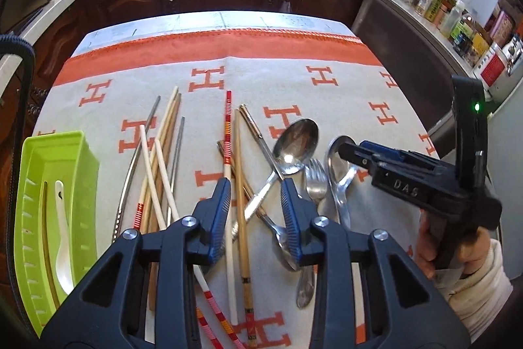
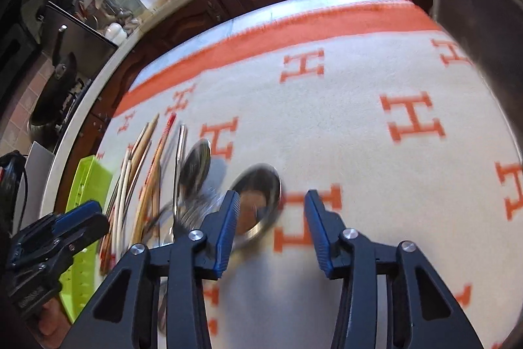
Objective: Organize utensils
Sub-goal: 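Grasp a red-striped chopstick with the left tool while the right tool grasps a metal spoon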
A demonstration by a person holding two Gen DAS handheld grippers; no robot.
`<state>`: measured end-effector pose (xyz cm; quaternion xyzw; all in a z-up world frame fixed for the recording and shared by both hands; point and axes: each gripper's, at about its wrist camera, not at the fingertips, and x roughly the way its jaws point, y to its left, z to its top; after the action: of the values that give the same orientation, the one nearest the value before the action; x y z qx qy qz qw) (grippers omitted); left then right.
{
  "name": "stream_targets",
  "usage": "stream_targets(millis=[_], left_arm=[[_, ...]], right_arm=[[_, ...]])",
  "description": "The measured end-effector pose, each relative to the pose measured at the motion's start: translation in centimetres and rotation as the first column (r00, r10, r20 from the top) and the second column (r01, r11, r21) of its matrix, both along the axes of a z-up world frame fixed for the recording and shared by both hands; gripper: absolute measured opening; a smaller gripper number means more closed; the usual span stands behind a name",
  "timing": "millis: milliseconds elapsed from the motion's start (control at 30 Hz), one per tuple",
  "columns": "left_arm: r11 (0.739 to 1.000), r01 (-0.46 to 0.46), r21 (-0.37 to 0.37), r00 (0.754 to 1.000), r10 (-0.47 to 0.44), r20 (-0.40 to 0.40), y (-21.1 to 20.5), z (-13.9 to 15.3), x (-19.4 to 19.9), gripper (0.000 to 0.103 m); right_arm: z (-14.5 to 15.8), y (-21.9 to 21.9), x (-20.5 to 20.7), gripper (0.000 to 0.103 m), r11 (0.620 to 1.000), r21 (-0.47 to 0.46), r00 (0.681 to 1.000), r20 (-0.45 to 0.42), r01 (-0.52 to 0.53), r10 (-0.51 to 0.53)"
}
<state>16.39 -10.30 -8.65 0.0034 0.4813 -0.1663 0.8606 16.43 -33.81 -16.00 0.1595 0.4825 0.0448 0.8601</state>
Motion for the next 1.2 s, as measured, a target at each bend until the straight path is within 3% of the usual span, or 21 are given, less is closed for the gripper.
stream_targets(millis=[167,333,467,700,1000,1200], left_arm=[[0.999,-0.030,-0.033,0.999,0.030,-0.028,1.4,-0.1,1.0,0.029],[0.998,-0.033,-0.056,0.998,0.030,-0.064,2.2,-0.8,1.7,0.028],[0.998,-0.027,-0.048,0.995,0.022,-0.100,2.2,-2.1,1.8,0.018],[1.000,-0.013,-0.027,0.992,0.010,-0.127,1.9,-3.9,1.7,0.013],[1.000,-0.027,-0.005,0.988,0.026,-0.150,1.8,-5.4,2.5,0.009],[0.999,-0.033,0.030,0.993,0.036,-0.110,1.3,-5.6,2.1,0.004]], right_arm=[[-0.7,2.6,0.7,0.037,0.995,-0.081,0.997,0.047,-0.057,0.061],[-1.3,3.8,0.6,0.006,0.995,-0.034,0.995,0.051,-0.089,0.091],[-1.2,3.6,0.1,0.003,0.997,0.032,0.995,0.069,-0.075,0.072],[-0.2,2.2,-1.4,0.002,0.995,0.085,0.993,0.110,-0.043,0.033],[1.0,0.7,-3.9,0.002,0.994,0.096,0.990,0.134,-0.049,0.035],[1.9,0.9,-4.7,0.002,0.994,0.097,0.989,0.143,-0.058,0.044]])
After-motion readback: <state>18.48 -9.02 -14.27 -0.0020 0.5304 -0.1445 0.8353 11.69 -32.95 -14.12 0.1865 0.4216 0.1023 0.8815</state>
